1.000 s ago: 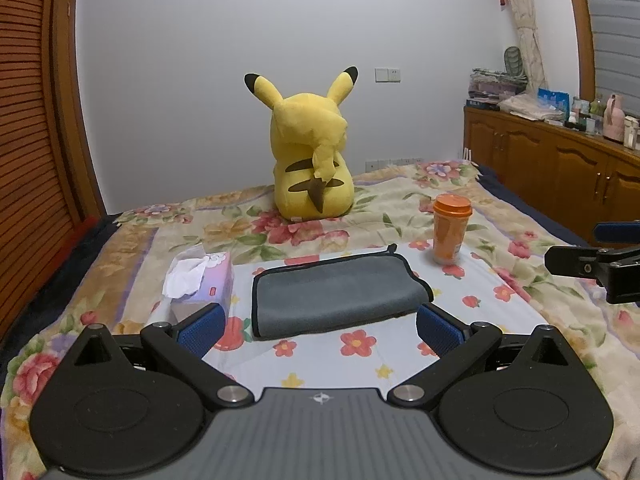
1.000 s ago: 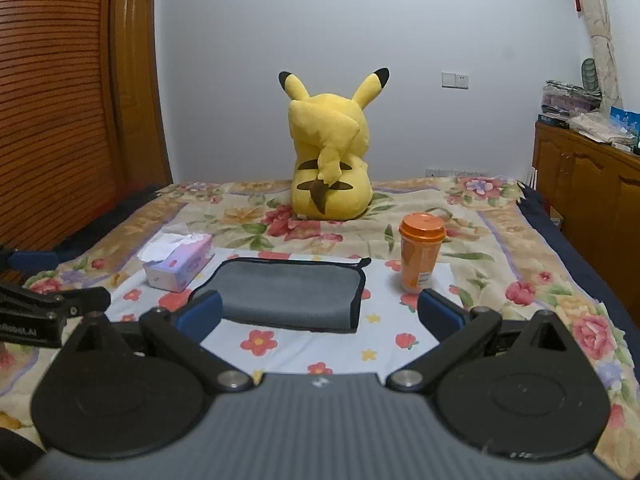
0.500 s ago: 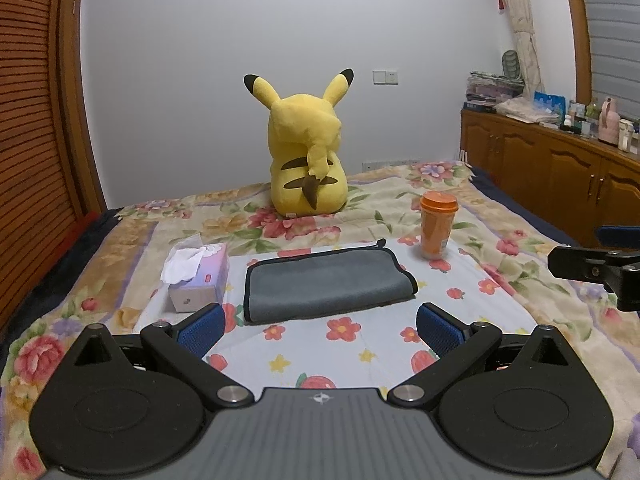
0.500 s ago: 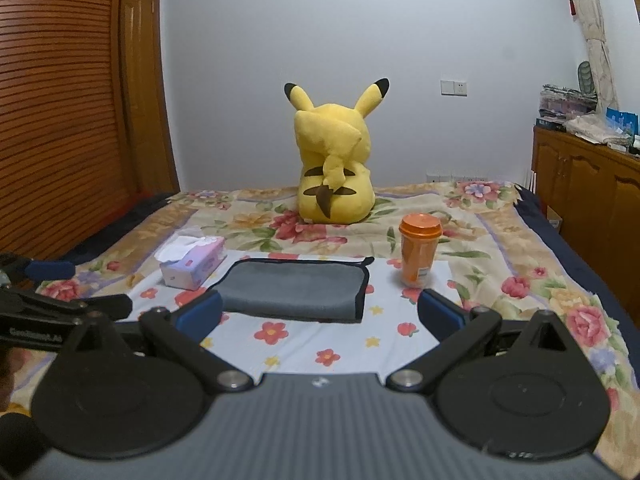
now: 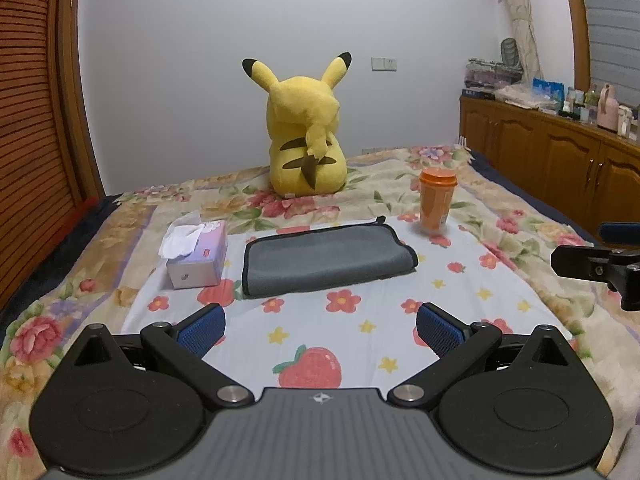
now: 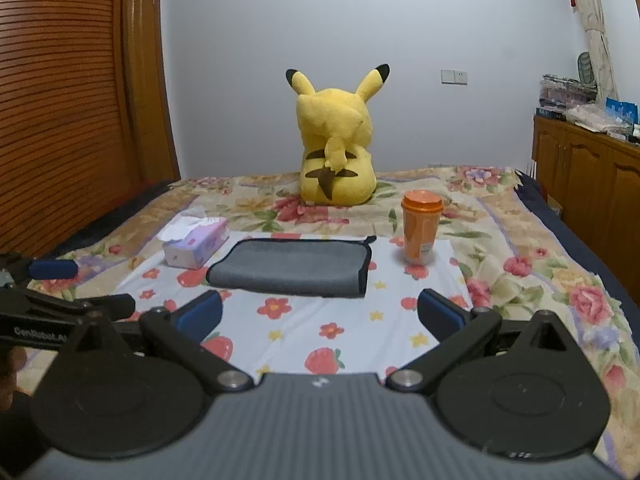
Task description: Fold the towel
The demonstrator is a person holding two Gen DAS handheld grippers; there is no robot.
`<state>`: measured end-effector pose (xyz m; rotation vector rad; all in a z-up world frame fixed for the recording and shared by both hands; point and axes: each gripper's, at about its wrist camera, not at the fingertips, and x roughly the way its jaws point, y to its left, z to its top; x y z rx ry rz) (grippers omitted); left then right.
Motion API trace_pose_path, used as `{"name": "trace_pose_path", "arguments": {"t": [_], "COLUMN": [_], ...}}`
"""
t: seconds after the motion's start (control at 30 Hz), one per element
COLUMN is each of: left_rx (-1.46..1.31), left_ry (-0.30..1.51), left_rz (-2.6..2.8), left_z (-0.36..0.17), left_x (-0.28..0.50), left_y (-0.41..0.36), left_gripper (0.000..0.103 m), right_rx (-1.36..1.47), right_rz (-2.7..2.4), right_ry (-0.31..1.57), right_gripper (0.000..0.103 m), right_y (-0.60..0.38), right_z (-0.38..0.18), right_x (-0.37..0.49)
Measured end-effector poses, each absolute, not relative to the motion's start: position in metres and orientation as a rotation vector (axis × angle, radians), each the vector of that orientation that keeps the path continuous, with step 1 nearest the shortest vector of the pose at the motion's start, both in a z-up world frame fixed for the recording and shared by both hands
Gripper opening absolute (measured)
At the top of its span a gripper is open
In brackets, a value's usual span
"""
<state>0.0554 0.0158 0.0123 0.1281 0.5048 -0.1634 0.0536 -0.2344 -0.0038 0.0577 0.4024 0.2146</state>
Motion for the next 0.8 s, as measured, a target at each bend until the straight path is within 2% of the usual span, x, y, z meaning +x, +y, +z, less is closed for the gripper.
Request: {"name": "trace_pose_path", "arguments": {"t": [0.8], "left_rx": [0.123], "left_ry": [0.537], "left_rz": [-0.140], "left_z": [-0.037], "left_x": [0.047], "left_y": [0.005], "left_gripper": [0.103], "right_rx": [0.071], "right_rz": [0.205], "right_ry": [0.423], "right_gripper": [0.103], "right_y": [-0.245], "right_z": [-0.050], "right_x": [0.050]}}
